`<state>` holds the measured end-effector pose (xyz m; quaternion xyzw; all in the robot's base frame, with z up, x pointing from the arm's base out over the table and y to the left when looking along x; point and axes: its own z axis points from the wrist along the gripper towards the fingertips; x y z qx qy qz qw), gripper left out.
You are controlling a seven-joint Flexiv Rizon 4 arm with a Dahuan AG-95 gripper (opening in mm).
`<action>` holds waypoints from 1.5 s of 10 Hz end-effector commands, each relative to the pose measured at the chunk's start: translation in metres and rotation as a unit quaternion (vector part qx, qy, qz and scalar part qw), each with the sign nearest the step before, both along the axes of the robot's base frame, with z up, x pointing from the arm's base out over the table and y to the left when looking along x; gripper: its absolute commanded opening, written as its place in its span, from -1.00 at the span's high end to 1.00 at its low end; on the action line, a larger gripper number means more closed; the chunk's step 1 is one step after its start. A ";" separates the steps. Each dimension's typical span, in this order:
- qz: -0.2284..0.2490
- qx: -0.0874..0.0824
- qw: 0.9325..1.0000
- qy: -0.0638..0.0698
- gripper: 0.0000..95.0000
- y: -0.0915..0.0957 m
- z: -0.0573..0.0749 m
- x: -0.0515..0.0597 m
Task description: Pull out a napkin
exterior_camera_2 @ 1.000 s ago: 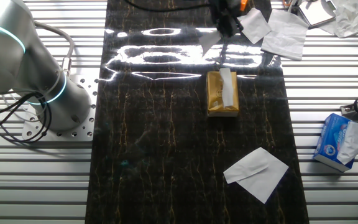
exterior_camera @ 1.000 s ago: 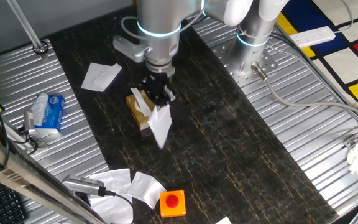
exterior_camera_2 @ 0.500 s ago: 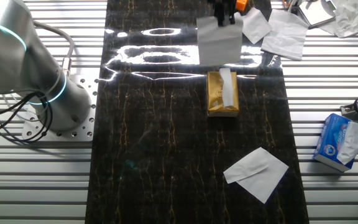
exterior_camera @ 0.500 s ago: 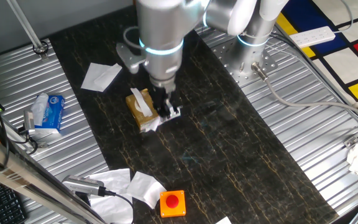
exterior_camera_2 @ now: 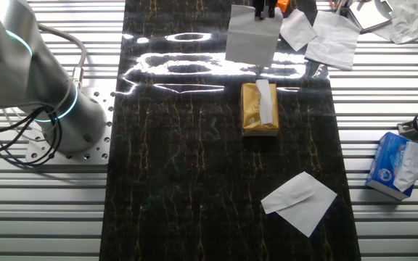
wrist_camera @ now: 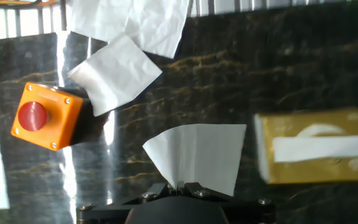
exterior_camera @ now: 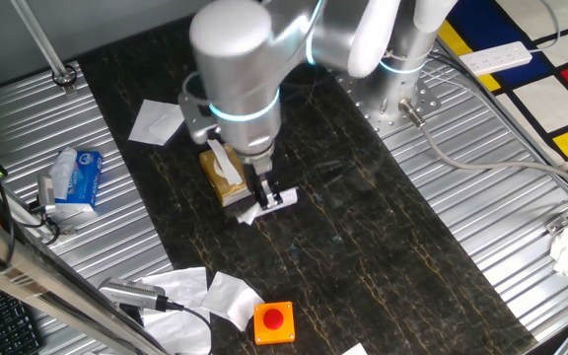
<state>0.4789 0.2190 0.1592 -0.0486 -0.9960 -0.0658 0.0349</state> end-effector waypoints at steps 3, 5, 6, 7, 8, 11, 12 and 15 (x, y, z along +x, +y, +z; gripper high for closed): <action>0.061 -0.083 0.994 -0.040 1.00 0.006 -0.006 -0.002; 0.069 -0.084 0.993 -0.047 1.00 0.004 -0.011 -0.002; 0.070 -0.084 0.993 -0.047 1.00 0.003 -0.012 -0.002; 0.070 -0.084 0.993 -0.045 1.00 0.003 -0.013 -0.002; 0.071 -0.087 0.993 -0.044 1.00 0.003 -0.013 -0.002; 0.075 -0.082 0.993 -0.047 1.00 0.002 -0.014 -0.002; 0.076 -0.076 0.993 -0.048 1.00 0.002 -0.014 -0.002; 0.081 -0.066 0.993 -0.052 0.20 0.002 -0.014 -0.002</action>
